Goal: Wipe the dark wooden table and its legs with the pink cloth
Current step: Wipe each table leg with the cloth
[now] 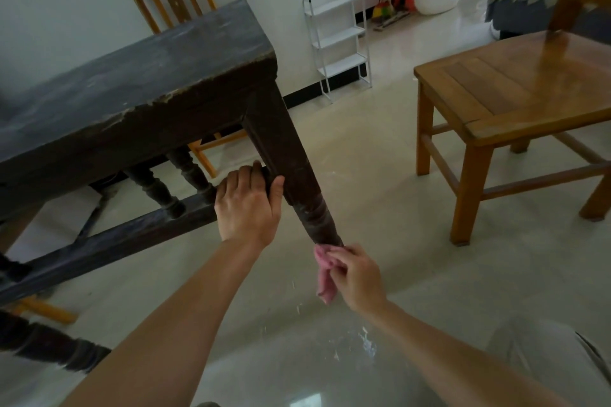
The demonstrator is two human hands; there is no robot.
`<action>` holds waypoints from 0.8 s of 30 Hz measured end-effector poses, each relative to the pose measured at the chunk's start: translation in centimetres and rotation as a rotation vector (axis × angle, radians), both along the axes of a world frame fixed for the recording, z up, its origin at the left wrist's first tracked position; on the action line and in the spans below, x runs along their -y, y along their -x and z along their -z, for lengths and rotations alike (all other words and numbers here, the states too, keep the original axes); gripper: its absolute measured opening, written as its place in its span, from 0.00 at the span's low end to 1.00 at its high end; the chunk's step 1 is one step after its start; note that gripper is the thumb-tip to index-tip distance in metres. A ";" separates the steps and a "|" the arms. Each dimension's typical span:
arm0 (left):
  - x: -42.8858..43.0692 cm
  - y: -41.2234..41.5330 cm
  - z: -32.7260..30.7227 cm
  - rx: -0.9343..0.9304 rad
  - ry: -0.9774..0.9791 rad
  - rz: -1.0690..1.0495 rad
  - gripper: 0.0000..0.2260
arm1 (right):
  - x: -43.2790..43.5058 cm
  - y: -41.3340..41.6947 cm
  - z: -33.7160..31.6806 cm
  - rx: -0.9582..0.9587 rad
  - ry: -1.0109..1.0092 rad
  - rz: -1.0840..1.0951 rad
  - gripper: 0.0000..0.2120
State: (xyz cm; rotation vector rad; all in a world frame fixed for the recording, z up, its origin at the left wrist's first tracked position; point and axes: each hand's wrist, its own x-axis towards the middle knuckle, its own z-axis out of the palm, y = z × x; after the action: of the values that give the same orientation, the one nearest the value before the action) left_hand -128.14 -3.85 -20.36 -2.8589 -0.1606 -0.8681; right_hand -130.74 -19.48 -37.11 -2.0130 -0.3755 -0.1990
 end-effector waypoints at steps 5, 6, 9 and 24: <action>0.2 -0.7 -0.6 0.008 -0.002 0.015 0.33 | 2.2 -6.0 -4.2 -0.147 -0.055 0.261 0.06; 0.2 -0.8 -0.5 0.018 -0.004 0.018 0.33 | 1.6 -7.1 -5.1 -0.188 -0.153 0.204 0.06; 0.3 -0.7 0.0 0.049 -0.007 0.021 0.31 | -1.6 -7.1 -5.9 -0.249 -0.296 0.144 0.11; -0.4 -1.0 1.0 0.177 -0.083 0.037 0.27 | -0.1 -8.2 -5.1 -0.070 -0.228 0.315 0.07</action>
State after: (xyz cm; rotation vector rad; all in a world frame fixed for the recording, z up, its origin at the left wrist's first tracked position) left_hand -127.10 -3.47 -21.39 -2.7150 -0.0895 -1.1081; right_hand -122.56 -19.40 -32.01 -1.8386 0.0117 -0.3497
